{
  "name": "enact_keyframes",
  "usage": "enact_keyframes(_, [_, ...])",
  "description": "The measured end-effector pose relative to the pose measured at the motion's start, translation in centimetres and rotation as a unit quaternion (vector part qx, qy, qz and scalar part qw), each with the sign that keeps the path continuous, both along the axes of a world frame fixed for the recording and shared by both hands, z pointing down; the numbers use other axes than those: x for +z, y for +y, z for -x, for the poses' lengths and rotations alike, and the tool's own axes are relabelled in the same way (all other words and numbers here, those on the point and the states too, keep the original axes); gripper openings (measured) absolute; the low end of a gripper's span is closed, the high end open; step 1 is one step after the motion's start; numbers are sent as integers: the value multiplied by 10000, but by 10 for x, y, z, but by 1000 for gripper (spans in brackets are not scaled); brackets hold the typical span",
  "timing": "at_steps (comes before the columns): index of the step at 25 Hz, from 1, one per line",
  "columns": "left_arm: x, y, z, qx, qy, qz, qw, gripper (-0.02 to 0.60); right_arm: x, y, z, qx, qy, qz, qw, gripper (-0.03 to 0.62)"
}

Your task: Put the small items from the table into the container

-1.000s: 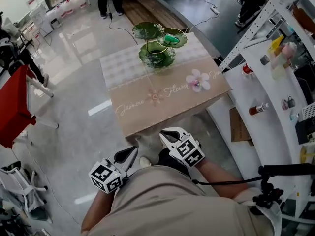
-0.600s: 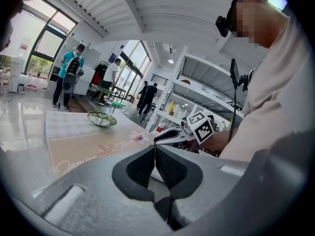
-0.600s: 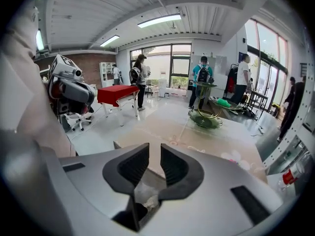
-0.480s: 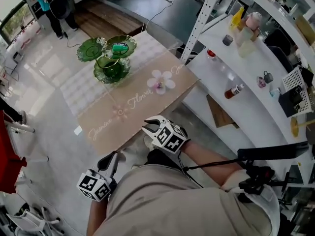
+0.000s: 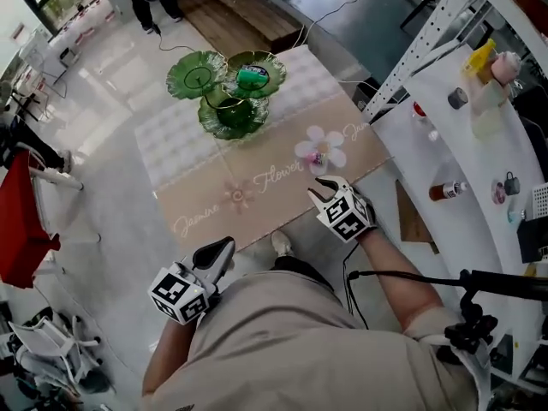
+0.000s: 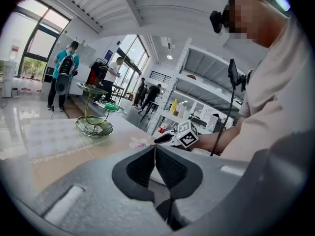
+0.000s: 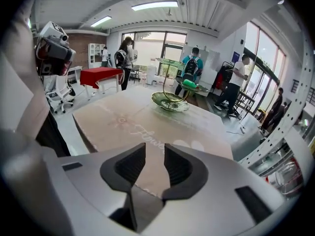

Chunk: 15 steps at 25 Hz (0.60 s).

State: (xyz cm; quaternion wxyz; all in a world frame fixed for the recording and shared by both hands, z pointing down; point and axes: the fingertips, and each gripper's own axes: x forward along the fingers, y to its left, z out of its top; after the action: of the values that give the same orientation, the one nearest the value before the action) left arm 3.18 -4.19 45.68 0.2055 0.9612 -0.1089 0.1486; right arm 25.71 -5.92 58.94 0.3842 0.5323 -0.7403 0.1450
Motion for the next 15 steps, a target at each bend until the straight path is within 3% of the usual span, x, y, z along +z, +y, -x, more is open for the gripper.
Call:
enact_keyframes(7, [4,-25,-25,-233,-129,61,9996,9,43,-36,-64,-110,496,366,9980,161])
enact_keyframes(15, [6,-44,-46,-568,-238,100,9980,9,88,-63,-92,-494,537,860,9936,199])
